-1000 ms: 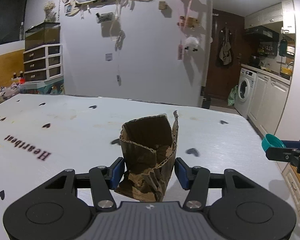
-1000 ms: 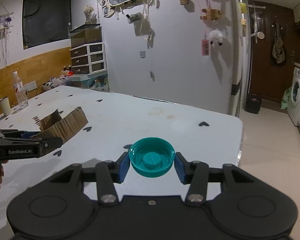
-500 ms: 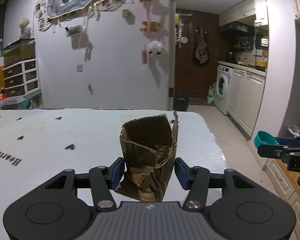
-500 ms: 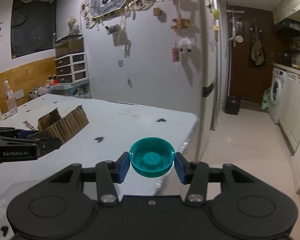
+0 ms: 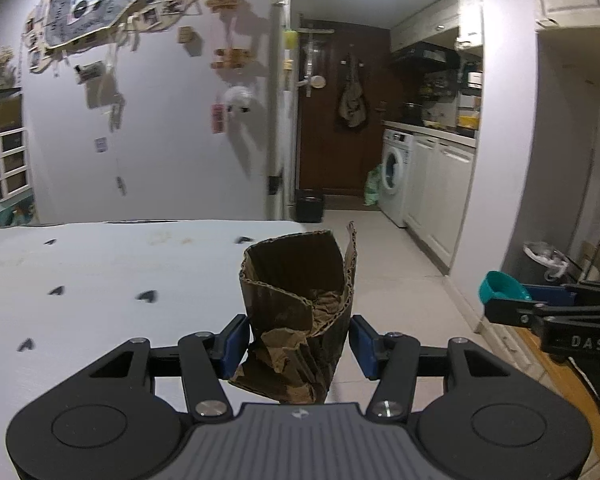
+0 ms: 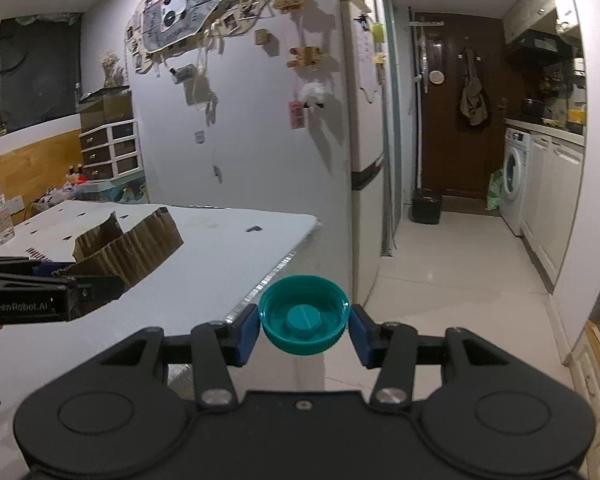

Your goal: Collect trash

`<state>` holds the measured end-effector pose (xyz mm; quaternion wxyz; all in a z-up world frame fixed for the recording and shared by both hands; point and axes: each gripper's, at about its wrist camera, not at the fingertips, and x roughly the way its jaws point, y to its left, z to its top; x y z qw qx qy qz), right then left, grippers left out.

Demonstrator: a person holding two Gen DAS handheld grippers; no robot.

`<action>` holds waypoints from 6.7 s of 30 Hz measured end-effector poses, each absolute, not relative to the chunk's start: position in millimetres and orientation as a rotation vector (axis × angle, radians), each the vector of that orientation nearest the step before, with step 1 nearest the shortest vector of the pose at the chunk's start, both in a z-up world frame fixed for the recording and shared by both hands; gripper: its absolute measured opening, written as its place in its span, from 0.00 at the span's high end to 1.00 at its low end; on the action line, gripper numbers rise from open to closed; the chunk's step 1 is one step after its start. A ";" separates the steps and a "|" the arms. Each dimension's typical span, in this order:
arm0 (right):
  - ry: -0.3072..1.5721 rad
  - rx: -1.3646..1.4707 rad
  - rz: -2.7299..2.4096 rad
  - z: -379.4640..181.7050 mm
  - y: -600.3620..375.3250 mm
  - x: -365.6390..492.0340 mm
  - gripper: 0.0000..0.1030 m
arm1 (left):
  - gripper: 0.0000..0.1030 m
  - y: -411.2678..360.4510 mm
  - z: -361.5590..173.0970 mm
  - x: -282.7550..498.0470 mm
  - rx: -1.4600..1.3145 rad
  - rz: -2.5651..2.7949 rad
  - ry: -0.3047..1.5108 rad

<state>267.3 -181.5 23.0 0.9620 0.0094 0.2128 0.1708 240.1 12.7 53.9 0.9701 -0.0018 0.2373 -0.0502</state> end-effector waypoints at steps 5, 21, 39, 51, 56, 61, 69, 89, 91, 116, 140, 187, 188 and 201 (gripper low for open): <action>0.431 0.039 0.313 15.9 -215.1 253.8 0.52 | 0.46 -27.3 49.1 234.7 0.002 -0.156 0.483; 0.509 0.103 0.173 -36.1 -316.1 237.8 0.52 | 0.46 -146.8 -14.3 248.2 -0.010 -0.319 0.603; 0.855 0.107 0.145 -158.9 -342.4 334.7 0.52 | 0.46 -164.2 -184.1 351.7 -0.109 -0.247 0.955; 1.138 0.032 0.191 -268.9 -318.4 429.3 0.52 | 0.46 -127.7 -306.4 407.9 -0.201 -0.116 1.193; 1.217 0.041 0.199 -304.8 -309.6 454.9 0.52 | 0.46 -116.2 -340.1 421.0 -0.238 -0.072 1.255; 1.268 0.063 0.214 -331.6 -303.8 475.2 0.52 | 0.46 -114.0 -366.0 434.0 -0.257 -0.042 1.296; 1.302 0.111 0.208 -361.4 -304.4 486.3 0.51 | 0.40 -113.2 -387.0 445.4 -0.287 -0.024 1.321; 1.291 0.102 0.214 -342.9 -309.6 472.7 0.30 | 0.13 -117.6 -354.7 431.6 -0.206 -0.071 1.322; 1.278 0.109 0.221 -334.8 -308.8 468.4 0.25 | 0.11 -114.6 -344.7 430.3 -0.198 -0.068 1.312; 0.986 0.143 0.168 -195.2 -328.4 363.0 0.00 | 0.00 -110.9 -207.3 351.8 -0.112 -0.096 1.106; 0.755 0.178 0.055 -124.9 -344.2 220.7 0.00 | 0.00 -109.3 -120.0 233.8 -0.033 -0.162 0.887; 0.658 0.006 -0.055 -121.8 -303.8 116.7 0.00 | 0.00 -80.7 -119.9 148.6 0.021 -0.163 0.755; 0.657 0.004 -0.054 -121.6 -304.2 116.9 0.00 | 0.00 -80.6 -120.2 149.4 0.021 -0.164 0.754; 0.655 -0.006 -0.044 -122.2 -302.7 117.1 0.00 | 0.00 -80.8 -123.1 150.0 0.024 -0.161 0.750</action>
